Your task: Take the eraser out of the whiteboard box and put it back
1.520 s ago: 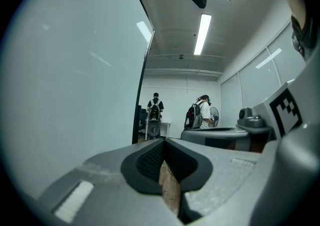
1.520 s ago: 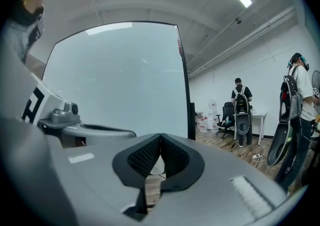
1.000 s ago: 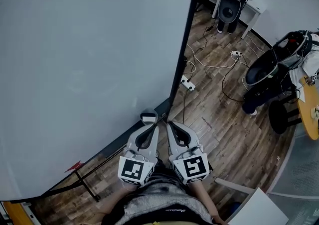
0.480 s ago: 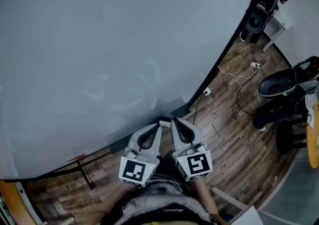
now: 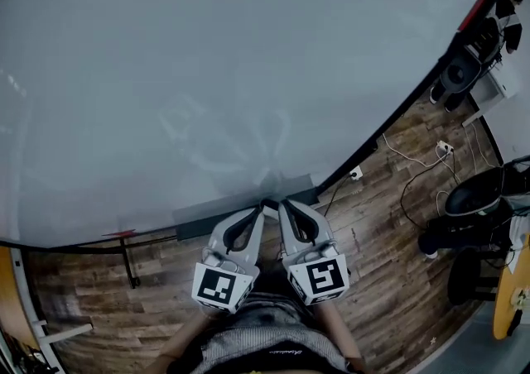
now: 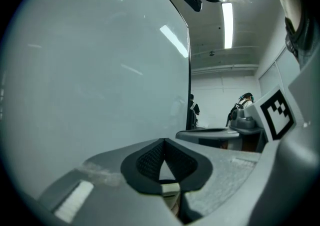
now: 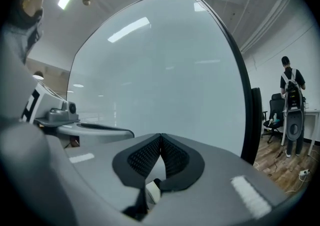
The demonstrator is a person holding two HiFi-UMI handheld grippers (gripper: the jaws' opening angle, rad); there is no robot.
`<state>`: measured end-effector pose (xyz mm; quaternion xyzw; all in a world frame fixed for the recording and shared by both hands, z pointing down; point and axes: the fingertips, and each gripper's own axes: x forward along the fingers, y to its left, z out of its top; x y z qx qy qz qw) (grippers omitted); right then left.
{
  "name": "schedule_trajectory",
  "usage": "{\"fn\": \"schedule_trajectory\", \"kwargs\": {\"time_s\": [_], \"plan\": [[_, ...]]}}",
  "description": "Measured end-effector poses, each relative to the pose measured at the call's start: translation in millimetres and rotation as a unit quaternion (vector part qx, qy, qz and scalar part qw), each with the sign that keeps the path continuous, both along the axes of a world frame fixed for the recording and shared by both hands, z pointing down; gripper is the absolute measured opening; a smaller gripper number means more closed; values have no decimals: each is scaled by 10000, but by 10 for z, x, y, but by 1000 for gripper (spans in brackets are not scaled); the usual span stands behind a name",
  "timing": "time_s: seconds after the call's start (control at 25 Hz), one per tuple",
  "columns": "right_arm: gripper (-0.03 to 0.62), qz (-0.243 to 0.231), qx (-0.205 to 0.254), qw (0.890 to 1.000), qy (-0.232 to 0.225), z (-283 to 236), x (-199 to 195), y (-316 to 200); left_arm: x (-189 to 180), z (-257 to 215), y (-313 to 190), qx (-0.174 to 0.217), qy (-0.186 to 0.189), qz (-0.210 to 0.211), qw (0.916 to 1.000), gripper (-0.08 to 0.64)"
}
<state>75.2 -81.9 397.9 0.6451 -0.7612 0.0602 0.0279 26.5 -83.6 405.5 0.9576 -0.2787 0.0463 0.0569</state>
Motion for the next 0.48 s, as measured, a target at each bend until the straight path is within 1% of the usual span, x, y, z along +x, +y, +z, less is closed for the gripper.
{"fn": "schedule_trajectory", "kwargs": {"time_s": [0.12, 0.28, 0.48], "plan": [[2, -408, 94, 9991, 92, -86, 12, -120, 13, -80, -76, 20, 60, -351, 9994, 0], [2, -745, 118, 9971, 91, -122, -19, -300, -42, -142, -226, -45, 244, -717, 9971, 0], [2, -1099, 138, 9938, 41, -137, -121, -264, -159, -161, -171, 16, 167, -1120, 9936, 0]]}}
